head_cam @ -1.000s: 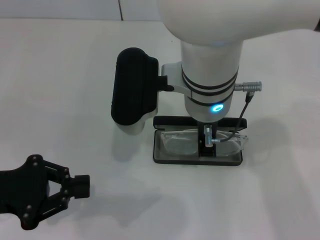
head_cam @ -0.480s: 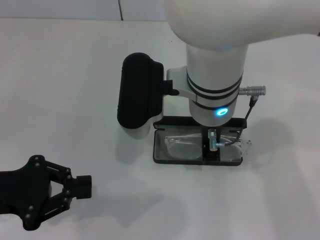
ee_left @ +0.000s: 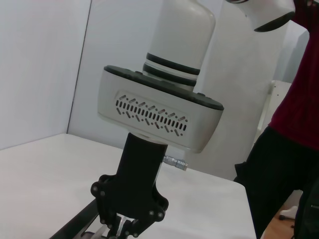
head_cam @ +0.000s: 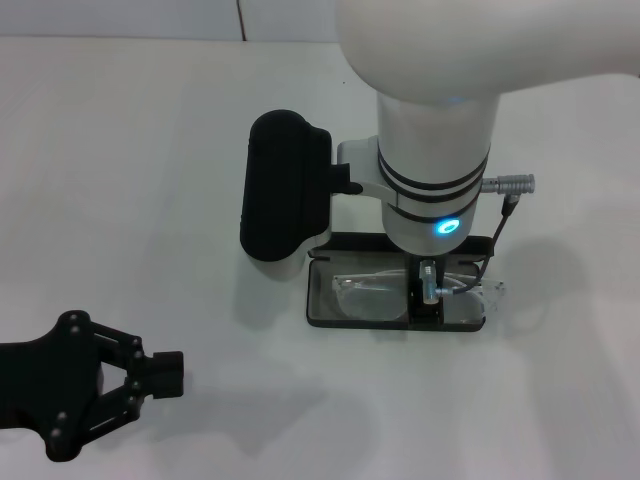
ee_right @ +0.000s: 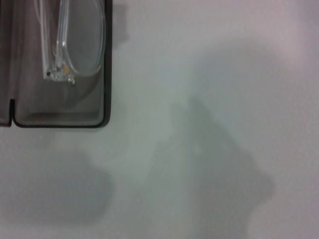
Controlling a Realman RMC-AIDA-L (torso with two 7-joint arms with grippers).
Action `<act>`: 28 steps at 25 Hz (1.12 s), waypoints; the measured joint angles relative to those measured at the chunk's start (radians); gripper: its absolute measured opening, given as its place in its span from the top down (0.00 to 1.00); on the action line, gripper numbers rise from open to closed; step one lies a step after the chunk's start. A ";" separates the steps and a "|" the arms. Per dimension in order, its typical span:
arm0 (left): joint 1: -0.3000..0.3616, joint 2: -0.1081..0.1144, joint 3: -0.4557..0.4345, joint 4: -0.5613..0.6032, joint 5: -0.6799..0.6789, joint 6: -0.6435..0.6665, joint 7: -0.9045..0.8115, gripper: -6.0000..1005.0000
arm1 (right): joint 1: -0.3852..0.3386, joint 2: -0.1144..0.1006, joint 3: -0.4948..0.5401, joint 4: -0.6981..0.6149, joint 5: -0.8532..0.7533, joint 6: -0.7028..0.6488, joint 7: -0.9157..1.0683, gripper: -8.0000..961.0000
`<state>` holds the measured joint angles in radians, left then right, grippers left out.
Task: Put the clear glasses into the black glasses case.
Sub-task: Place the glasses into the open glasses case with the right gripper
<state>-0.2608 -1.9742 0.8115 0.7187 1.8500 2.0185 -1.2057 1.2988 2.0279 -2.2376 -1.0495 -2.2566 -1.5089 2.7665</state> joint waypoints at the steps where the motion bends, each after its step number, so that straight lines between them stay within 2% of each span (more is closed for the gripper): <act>1: 0.000 0.000 0.000 -0.001 0.000 0.000 0.000 0.89 | 0.000 0.000 -0.001 0.000 0.000 0.001 -0.001 0.89; 28: 0.000 0.000 0.000 -0.013 0.000 -0.002 0.009 0.88 | -0.003 0.000 -0.011 -0.001 -0.019 0.011 -0.013 0.88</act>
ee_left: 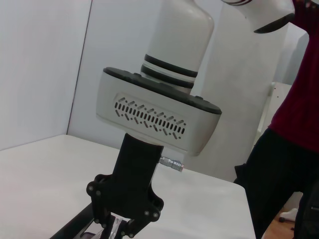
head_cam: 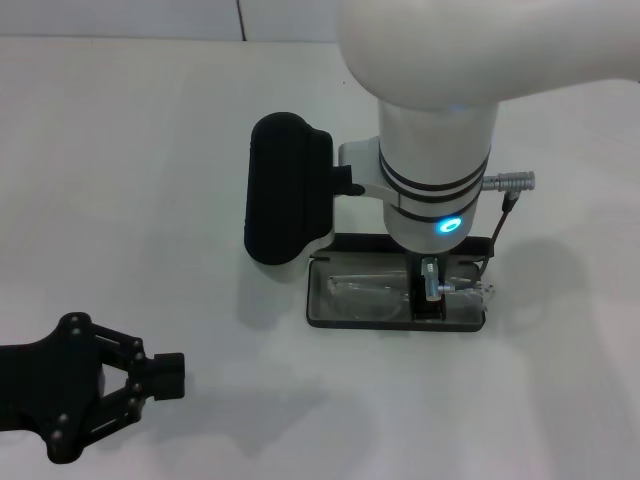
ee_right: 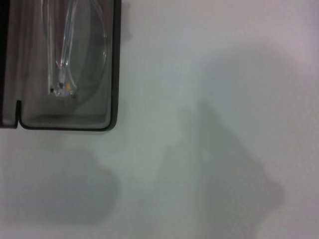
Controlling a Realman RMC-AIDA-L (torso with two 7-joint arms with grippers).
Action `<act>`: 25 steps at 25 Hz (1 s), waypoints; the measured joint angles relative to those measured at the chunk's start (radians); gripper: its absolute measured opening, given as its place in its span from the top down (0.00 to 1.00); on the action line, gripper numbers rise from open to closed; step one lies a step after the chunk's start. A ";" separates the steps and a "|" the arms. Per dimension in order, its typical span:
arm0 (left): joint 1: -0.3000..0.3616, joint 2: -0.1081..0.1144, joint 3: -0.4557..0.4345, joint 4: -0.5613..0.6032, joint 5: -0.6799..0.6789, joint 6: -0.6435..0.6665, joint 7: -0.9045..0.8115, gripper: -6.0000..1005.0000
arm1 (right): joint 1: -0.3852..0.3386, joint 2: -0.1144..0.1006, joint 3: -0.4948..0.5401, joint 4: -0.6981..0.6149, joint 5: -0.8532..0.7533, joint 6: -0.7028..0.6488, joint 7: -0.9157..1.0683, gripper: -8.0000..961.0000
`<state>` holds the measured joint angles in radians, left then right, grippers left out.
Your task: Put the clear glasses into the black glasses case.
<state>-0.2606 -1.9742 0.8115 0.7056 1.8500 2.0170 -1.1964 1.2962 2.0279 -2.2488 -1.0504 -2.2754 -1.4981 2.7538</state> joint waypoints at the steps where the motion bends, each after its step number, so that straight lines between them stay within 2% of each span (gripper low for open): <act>1: 0.000 0.000 0.000 0.000 0.000 0.000 0.000 0.88 | 0.000 0.000 0.000 -0.001 0.000 0.000 0.000 0.88; 13: 0.004 0.000 -0.003 0.000 0.000 0.000 0.000 0.88 | -0.002 0.000 0.010 -0.051 -0.002 -0.020 0.009 0.86; 18: 0.006 0.000 -0.004 0.000 -0.005 0.001 -0.001 0.88 | -0.027 0.000 0.019 -0.092 -0.026 -0.030 0.018 0.85; 25: -0.002 0.001 -0.007 0.000 -0.024 0.008 -0.019 0.88 | -0.245 0.000 0.213 -0.419 -0.232 -0.128 0.005 0.85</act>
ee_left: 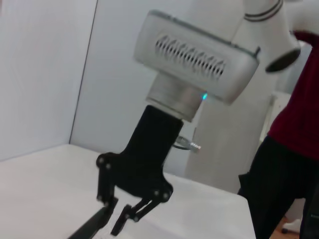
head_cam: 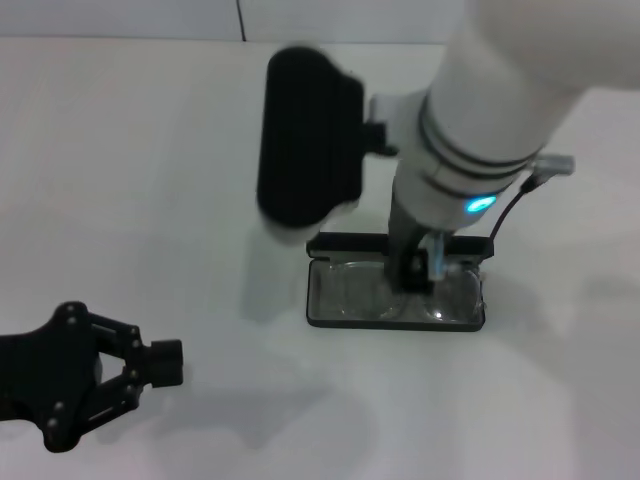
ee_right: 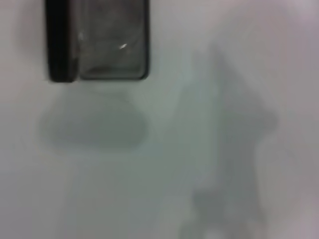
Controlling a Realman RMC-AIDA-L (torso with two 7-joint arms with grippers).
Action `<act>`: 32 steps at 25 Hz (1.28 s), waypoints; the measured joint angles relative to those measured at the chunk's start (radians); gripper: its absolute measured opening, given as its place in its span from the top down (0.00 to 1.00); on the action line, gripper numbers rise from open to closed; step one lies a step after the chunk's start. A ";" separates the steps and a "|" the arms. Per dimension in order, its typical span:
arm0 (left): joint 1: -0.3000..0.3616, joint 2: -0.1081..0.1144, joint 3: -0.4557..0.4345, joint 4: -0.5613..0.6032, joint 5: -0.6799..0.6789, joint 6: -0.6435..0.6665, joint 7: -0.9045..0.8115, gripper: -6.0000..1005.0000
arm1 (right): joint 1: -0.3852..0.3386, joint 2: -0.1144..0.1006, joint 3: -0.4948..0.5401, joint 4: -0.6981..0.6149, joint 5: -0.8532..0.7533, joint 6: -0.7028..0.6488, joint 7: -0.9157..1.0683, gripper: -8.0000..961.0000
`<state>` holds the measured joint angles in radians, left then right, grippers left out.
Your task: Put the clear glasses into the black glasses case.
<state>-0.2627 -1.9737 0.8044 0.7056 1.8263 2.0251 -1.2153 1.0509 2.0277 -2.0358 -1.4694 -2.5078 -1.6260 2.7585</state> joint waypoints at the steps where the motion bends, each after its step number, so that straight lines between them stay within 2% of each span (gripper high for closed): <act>1: 0.000 0.001 0.000 0.000 -0.006 0.001 -0.003 0.88 | -0.029 0.000 0.027 -0.048 -0.016 -0.013 -0.006 0.85; 4: -0.006 0.005 0.000 0.000 -0.042 0.003 -0.027 0.88 | -0.140 -0.001 0.119 -0.230 -0.040 -0.037 -0.041 0.85; 7: -0.013 0.005 0.000 0.000 -0.051 0.003 -0.037 0.88 | -0.282 -0.004 0.217 -0.443 -0.039 -0.043 -0.094 0.84; 8: -0.053 0.001 0.000 0.000 -0.090 0.003 -0.089 0.88 | -0.329 -0.004 0.248 -0.495 -0.034 -0.044 -0.117 0.84; 11: -0.070 0.005 0.000 0.001 -0.133 0.003 -0.130 0.88 | -0.412 -0.003 0.344 -0.560 0.005 -0.042 -0.174 0.84; 14: -0.091 0.011 0.000 0.002 -0.169 0.004 -0.173 0.88 | -0.457 -0.006 0.420 -0.561 0.041 -0.036 -0.205 0.84; 17: -0.132 0.012 -0.001 -0.001 -0.179 0.004 -0.198 0.88 | -0.541 -0.006 0.561 -0.562 0.123 -0.033 -0.262 0.84; 21: -0.194 -0.002 -0.001 -0.015 -0.184 0.000 -0.205 0.88 | -0.641 -0.008 0.727 -0.560 0.204 -0.020 -0.315 0.84; 24: -0.253 -0.014 -0.001 -0.050 -0.183 -0.021 -0.204 0.88 | -0.748 -0.007 0.849 -0.539 0.280 0.037 -0.388 0.84; 27: -0.283 -0.028 0.002 -0.062 -0.176 -0.060 -0.196 0.88 | -0.808 -0.007 0.935 -0.464 0.364 0.106 -0.458 0.83; 29: -0.301 -0.044 0.005 -0.062 -0.155 -0.099 -0.187 0.87 | -0.818 -0.009 1.021 -0.330 0.442 0.125 -0.525 0.83; 30: -0.315 -0.053 0.005 -0.063 -0.138 -0.118 -0.180 0.87 | -0.818 -0.009 1.021 -0.330 0.442 0.125 -0.525 0.83; 32: -0.326 -0.060 0.006 -0.066 -0.123 -0.133 -0.176 0.87 | -0.819 -0.010 1.115 -0.188 0.514 0.126 -0.592 0.83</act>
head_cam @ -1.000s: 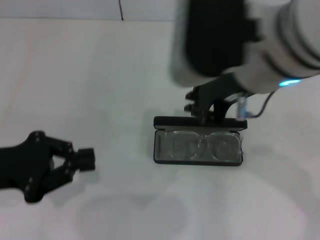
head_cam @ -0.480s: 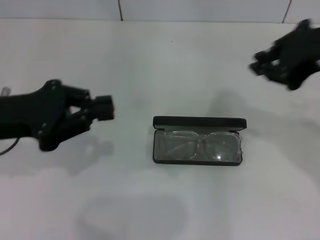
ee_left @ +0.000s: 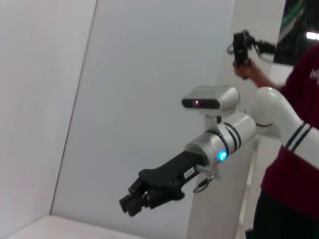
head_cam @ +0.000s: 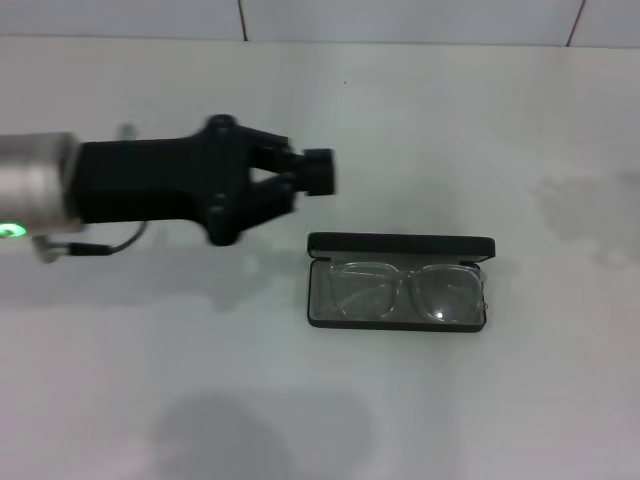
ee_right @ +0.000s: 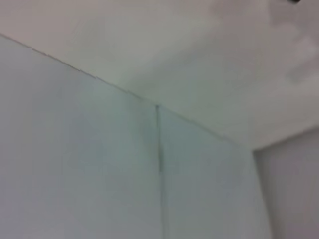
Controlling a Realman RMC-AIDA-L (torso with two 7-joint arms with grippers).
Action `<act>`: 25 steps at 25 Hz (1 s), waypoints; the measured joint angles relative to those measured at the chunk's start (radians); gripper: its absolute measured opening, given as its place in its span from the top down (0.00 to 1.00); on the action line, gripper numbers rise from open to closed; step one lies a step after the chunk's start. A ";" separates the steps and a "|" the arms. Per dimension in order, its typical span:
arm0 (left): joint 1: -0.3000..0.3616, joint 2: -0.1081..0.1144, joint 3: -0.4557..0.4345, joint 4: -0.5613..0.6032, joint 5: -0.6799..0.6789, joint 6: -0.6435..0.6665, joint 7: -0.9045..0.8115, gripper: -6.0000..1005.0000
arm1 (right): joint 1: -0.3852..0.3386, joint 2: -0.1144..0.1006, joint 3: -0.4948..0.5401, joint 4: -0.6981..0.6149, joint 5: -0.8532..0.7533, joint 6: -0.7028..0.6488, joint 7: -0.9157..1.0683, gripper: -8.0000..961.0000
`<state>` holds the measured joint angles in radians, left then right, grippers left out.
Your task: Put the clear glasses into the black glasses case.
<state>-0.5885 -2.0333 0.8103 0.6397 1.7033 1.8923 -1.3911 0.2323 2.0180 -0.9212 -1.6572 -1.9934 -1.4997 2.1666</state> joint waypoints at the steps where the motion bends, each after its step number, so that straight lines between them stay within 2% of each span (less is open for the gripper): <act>1: -0.035 -0.024 0.001 -0.007 0.047 -0.050 0.013 0.87 | 0.002 0.000 0.024 0.037 0.016 -0.001 -0.020 0.83; 2: -0.035 -0.024 0.001 -0.007 0.047 -0.050 0.013 0.87 | 0.005 0.000 0.058 0.092 0.040 -0.003 -0.047 0.83; 4: -0.074 -0.049 0.007 -0.028 0.103 -0.147 0.027 0.87 | 0.010 0.000 0.114 0.184 0.079 -0.003 -0.107 0.83; 10: -0.167 -0.052 0.028 -0.183 0.115 -0.357 0.058 0.87 | 0.023 -0.003 0.235 0.383 0.133 0.013 -0.253 0.83; 17: -0.227 -0.055 0.104 -0.278 0.111 -0.498 0.071 0.87 | 0.050 -0.006 0.245 0.491 0.132 0.060 -0.325 0.82; 25: -0.234 -0.060 0.119 -0.323 0.113 -0.536 0.090 0.87 | 0.093 -0.012 0.245 0.548 0.127 0.074 -0.347 0.82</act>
<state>-0.8223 -2.0934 0.9296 0.3170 1.8168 1.3564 -1.3014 0.3248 2.0062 -0.6764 -1.1095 -1.8668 -1.4257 1.8196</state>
